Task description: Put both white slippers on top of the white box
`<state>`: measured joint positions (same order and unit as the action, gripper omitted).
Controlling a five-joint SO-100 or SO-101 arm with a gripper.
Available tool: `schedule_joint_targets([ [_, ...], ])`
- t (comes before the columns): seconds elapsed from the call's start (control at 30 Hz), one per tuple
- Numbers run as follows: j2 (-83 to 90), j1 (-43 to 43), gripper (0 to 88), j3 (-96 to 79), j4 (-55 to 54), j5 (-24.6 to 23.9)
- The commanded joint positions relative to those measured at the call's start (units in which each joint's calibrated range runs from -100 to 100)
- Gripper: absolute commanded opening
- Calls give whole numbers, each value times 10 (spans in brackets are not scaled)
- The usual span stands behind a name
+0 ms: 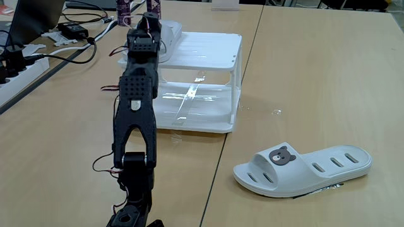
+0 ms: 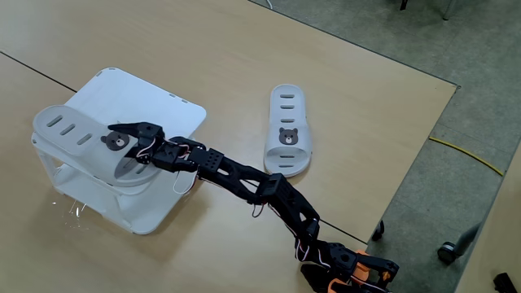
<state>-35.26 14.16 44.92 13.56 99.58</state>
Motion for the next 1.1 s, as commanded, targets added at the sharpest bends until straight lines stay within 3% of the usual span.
schedule_joint_targets([
  [0.0,124,-5,271,46,56,4],
  [0.2,204,-3,276,-19,134,4],
  [0.4,351,1,276,-191,197,4],
  [0.5,413,1,274,-288,198,4],
  [0.8,444,2,273,-363,200,4],
  [1.07,658,0,270,-504,208,4],
])
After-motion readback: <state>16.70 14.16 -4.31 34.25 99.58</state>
